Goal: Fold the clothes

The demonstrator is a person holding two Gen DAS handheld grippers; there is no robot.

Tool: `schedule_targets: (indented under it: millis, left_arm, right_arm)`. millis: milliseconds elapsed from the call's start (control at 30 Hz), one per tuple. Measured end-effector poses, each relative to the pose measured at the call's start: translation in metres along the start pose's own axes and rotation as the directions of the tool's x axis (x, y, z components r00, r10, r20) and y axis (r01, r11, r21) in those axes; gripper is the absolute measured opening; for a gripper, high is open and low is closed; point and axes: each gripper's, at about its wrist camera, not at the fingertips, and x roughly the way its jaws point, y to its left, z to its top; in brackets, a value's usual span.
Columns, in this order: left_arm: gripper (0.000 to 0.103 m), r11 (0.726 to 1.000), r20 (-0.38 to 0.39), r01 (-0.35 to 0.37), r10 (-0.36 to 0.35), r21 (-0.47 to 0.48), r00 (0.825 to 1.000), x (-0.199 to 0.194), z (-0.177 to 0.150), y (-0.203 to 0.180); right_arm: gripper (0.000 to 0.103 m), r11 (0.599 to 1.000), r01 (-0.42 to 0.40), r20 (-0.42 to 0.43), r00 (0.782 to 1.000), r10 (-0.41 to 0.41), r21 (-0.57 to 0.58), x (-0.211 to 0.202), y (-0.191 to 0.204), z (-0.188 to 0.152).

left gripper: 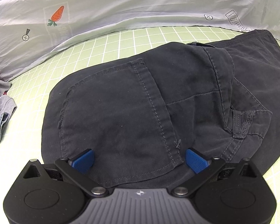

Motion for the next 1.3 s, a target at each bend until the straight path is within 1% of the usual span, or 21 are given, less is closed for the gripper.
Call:
schedule_targets:
  millis: [67, 133, 233, 300, 333, 367, 400, 433, 500, 567, 600, 667, 733, 800, 867, 967, 1067, 1200, 1300]
  left_arm:
    - [0.103, 1.000, -0.005, -0.003, 0.003, -0.003, 1.000, 0.000, 0.001, -0.001]
    - [0.103, 1.000, -0.009, -0.005, 0.005, -0.004, 1.000, 0.001, 0.002, 0.001]
    - [0.103, 1.000, -0.014, -0.005, 0.005, -0.007, 1.000, 0.003, 0.002, 0.000]
    - [0.103, 1.000, -0.019, -0.004, 0.004, -0.008, 1.000, 0.003, 0.003, 0.000]
    - [0.103, 1.000, -0.021, -0.004, 0.003, -0.009, 1.000, 0.003, 0.003, 0.000]
    - [0.103, 1.000, -0.023, -0.003, 0.003, -0.009, 1.000, 0.004, 0.004, 0.000]
    - [0.103, 1.000, -0.024, -0.003, 0.003, -0.010, 1.000, 0.004, 0.004, 0.000]
    - [0.103, 1.000, -0.026, -0.002, 0.002, -0.010, 1.000, 0.005, 0.004, 0.000]
    - [0.103, 1.000, -0.027, 0.003, -0.003, -0.013, 1.000, 0.005, 0.004, 0.000]
    - [0.103, 1.000, -0.026, 0.006, -0.007, -0.013, 1.000, 0.004, 0.004, 0.000]
    - [0.103, 1.000, -0.025, 0.008, -0.008, -0.013, 1.000, 0.004, 0.004, 0.001]
    - [0.103, 1.000, -0.029, 0.007, -0.007, -0.012, 1.000, 0.003, 0.004, 0.001]
    - [0.103, 1.000, -0.038, 0.006, -0.007, -0.012, 0.999, 0.002, 0.006, 0.001]
    - [0.103, 1.000, -0.049, 0.004, -0.005, -0.011, 0.999, 0.001, 0.009, 0.002]
    - [0.103, 1.000, -0.050, -0.010, 0.010, 0.004, 0.999, -0.003, 0.010, -0.001]
    - [0.103, 0.999, -0.036, -0.033, 0.035, 0.032, 0.999, -0.014, 0.007, -0.003]
    - [0.103, 1.000, -0.022, -0.019, 0.020, 0.019, 1.000, -0.026, 0.003, 0.000]
    - [0.103, 1.000, 0.003, 0.001, -0.001, -0.009, 1.000, -0.042, -0.002, 0.009]
    - [0.103, 1.000, 0.018, 0.007, -0.006, -0.020, 1.000, -0.051, -0.008, 0.013]
  right_arm:
    - [0.089, 1.000, -0.013, -0.003, 1.000, 0.013, 0.026, 0.010, -0.004, 0.008]
    - [0.093, 0.999, -0.011, 0.005, 1.000, 0.011, 0.039, 0.020, -0.004, 0.015]
    - [0.096, 1.000, 0.006, 0.020, 1.000, -0.006, 0.007, 0.031, 0.000, 0.023]
    - [0.096, 1.000, 0.006, 0.029, 1.000, -0.006, -0.002, 0.035, 0.002, 0.026]
    - [0.092, 1.000, 0.004, 0.028, 1.000, -0.004, 0.000, 0.036, 0.004, 0.028]
    - [0.088, 1.000, -0.003, 0.026, 1.000, 0.003, 0.002, 0.035, 0.005, 0.029]
    - [0.077, 1.000, -0.016, 0.022, 1.000, 0.016, 0.004, 0.034, 0.007, 0.030]
    - [0.055, 0.999, -0.041, 0.020, 0.999, 0.041, 0.009, 0.032, 0.008, 0.030]
    - [0.034, 0.989, -0.128, 0.008, 0.992, 0.128, 0.068, 0.031, 0.006, 0.031]
    - [0.024, 0.977, -0.159, 0.005, 0.987, 0.160, 0.140, 0.031, -0.001, 0.031]
    - [0.016, 0.970, -0.170, 0.003, 0.985, 0.172, 0.176, 0.030, -0.005, 0.032]
    - [0.014, 0.938, -0.227, 0.017, 0.973, 0.231, 0.261, 0.026, -0.015, 0.033]
    - [0.012, 0.906, -0.297, 0.049, 0.954, 0.296, 0.303, 0.016, -0.019, 0.035]
    - [0.011, 0.883, -0.369, 0.085, 0.929, 0.360, 0.290, -0.001, -0.012, 0.037]
    - [0.011, 0.859, -0.445, 0.120, 0.895, 0.429, 0.253, -0.021, 0.001, 0.040]
    - [0.011, 0.801, -0.548, 0.149, 0.837, 0.527, 0.242, -0.047, 0.020, 0.041]
    - [0.010, 0.749, -0.621, 0.149, 0.784, 0.603, 0.232, -0.068, 0.042, 0.036]
    - [0.010, 0.670, -0.704, 0.142, 0.707, 0.693, 0.237, -0.092, 0.068, 0.023]
    - [0.010, 0.636, -0.740, 0.119, 0.667, 0.735, 0.218, -0.109, 0.089, 0.011]
